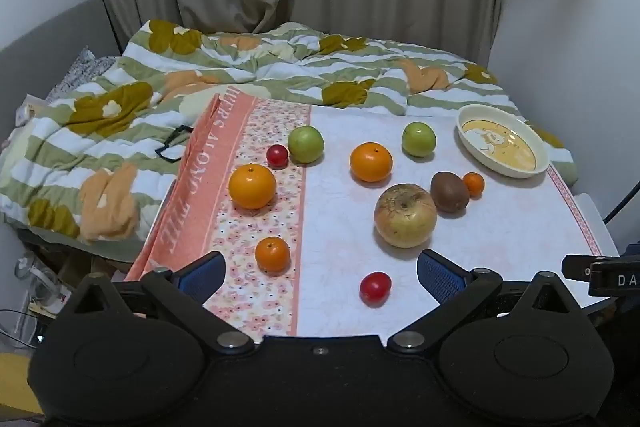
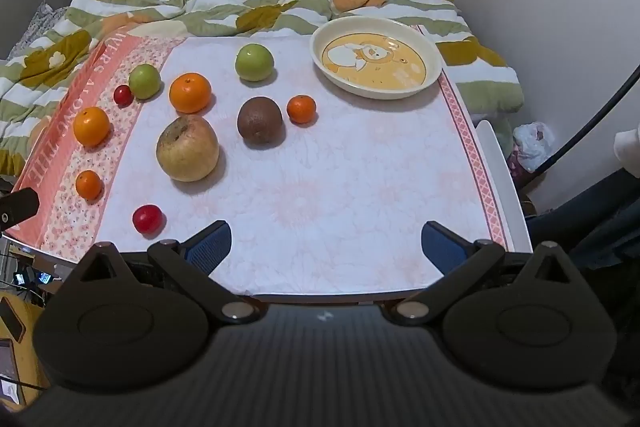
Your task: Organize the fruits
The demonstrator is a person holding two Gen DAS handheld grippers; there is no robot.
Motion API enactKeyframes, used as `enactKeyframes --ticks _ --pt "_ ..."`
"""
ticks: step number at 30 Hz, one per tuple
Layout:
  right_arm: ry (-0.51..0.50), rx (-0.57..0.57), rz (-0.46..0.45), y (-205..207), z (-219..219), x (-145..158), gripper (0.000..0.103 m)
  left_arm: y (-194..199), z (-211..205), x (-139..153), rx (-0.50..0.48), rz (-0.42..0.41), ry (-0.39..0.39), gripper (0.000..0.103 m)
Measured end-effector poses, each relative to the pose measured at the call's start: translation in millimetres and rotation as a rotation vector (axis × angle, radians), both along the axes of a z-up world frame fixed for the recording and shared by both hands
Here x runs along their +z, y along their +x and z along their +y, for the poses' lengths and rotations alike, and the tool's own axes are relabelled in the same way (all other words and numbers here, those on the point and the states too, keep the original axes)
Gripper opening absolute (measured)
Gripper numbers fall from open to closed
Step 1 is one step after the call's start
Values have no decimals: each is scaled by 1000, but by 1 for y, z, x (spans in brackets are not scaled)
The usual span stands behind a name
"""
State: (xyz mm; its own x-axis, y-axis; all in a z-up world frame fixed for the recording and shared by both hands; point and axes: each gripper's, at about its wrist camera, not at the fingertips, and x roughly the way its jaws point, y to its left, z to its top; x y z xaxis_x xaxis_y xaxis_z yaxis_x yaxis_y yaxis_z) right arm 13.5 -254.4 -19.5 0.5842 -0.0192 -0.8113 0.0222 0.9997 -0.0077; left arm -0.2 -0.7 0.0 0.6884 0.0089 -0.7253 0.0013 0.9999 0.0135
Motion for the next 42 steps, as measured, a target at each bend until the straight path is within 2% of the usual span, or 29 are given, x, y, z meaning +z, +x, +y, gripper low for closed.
enactKeyframes --ticks 5,6,12,42 --pt "-2 -1 -8 1 0 0 103 2 -20 2 13 0 75 103" --pt "-2 0 -9 1 0 1 103 2 -9 0 11 -1 26 103" --pt "6 0 -7 1 -4 -2 103 1 2 0 12 -6 -4 103" --pt "31 12 1 5 4 -6 103 4 1 2 -3 0 31 103"
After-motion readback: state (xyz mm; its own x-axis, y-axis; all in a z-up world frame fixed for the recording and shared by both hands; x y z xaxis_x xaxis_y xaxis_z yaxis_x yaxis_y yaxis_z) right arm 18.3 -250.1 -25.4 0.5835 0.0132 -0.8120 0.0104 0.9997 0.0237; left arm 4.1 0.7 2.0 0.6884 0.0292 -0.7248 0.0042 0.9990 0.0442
